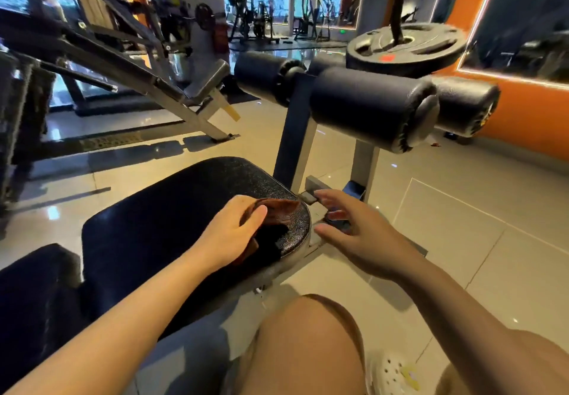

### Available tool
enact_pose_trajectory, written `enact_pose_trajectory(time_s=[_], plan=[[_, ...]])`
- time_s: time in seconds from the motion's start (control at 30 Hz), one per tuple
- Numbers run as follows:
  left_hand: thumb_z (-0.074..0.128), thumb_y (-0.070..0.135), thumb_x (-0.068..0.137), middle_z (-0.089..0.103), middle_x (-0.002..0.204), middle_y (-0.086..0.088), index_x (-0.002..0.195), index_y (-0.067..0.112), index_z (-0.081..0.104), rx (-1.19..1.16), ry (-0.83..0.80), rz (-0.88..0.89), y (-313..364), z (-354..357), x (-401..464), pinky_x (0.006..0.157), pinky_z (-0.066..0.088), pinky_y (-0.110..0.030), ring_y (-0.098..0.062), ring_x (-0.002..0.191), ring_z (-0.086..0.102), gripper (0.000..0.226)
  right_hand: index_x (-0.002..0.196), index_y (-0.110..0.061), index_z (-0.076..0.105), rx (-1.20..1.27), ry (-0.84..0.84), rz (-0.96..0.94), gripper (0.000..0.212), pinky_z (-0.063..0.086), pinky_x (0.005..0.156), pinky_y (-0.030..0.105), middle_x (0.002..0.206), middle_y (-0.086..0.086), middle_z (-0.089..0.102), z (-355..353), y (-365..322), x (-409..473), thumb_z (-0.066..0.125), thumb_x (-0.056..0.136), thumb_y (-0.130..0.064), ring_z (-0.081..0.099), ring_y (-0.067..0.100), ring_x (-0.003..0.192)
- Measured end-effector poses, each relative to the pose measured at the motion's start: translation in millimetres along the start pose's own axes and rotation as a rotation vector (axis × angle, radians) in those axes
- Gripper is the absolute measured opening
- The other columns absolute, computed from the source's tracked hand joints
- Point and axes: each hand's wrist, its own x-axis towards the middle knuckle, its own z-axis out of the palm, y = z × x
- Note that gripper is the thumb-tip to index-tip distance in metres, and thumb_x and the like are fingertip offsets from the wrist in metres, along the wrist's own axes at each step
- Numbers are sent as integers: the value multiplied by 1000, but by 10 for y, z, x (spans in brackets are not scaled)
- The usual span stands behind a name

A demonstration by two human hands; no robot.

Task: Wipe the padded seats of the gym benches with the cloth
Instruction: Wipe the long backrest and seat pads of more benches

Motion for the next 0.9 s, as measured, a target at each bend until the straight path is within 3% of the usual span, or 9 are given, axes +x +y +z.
enact_pose_trajectory(time_s=[0.07, 0.13, 0.27, 0.37, 0.43, 0.6, 0.7, 0.8, 0.9], plan=[[42, 36, 101, 53, 97, 10, 101, 32, 53, 67, -88, 44, 226, -83, 95, 75, 43, -21, -9, 86, 56, 12, 141, -51, 28, 88, 30, -56, 59, 40, 107, 34, 150, -18, 32, -51, -16, 106, 59, 91, -45, 39, 5, 131], [39, 41, 101, 61, 97, 11, 101, 35, 56, 83, -158, 67, 447, -146, 178, 78, 44, -21, -7, 90, 58, 18, 124, -61, 32, 179, -3, -71, 47, 42, 103, 31, 138, -26, 37, -103, -55, 232, 60, 91, -43, 42, 0, 123], [42, 42, 99, 64, 89, 12, 96, 35, 62, 115, -156, 154, 783, -245, 328, 71, 40, -17, 2, 79, 56, 21, 93, -44, 59, 311, 39, -132, 19, 58, 84, 27, 96, -20, 63, -251, -139, 412, 60, 95, -25, 62, 2, 93], [55, 36, 96, 64, 83, 7, 92, 27, 65, 156, -106, 191, 904, -365, 405, 66, 42, -15, -2, 74, 56, 14, 92, -25, 65, 489, 93, -139, 11, 59, 67, 26, 91, -1, 68, -450, -183, 428, 58, 96, -17, 68, 13, 87], [67, 30, 90, 65, 81, 8, 91, 30, 66, 134, -91, 181, 918, -473, 409, 63, 44, -10, 1, 73, 59, 1, 92, -23, 65, 529, 114, -161, 13, 54, 62, 20, 85, -4, 69, -568, -208, 435, 57, 96, -14, 68, 8, 81], [76, 21, 82, 64, 79, 10, 88, 29, 67, 145, -78, 135, 809, -565, 378, 62, 39, -8, 6, 70, 58, 13, 86, -28, 66, 386, 143, -215, 12, 49, 59, 21, 75, -11, 67, -749, -363, 494, 60, 94, -22, 63, 3, 73], [75, 13, 83, 67, 83, 0, 93, 15, 68, 40, -107, 41, 752, -685, 393, 64, 49, -17, 0, 71, 61, 12, 82, -32, 67, 248, 200, -218, 11, 49, 67, 21, 77, -13, 67, -882, -376, 523, 63, 92, -28, 62, 2, 78], [67, 11, 89, 66, 90, -9, 97, 0, 61, -71, -186, -44, 761, -797, 431, 64, 55, -23, -9, 78, 62, 15, 82, -26, 69, 262, 246, -209, 10, 44, 60, 11, 75, -12, 67, -1063, -397, 546, 65, 91, -25, 60, -3, 74], [63, 10, 91, 64, 86, -1, 92, 5, 61, -282, -109, -26, 924, -832, 549, 60, 56, -23, -6, 76, 62, 5, 81, -22, 68, 324, 292, -180, 11, 37, 45, 8, 66, -10, 61, -1211, -427, 571, 65, 91, -21, 55, -8, 56]])
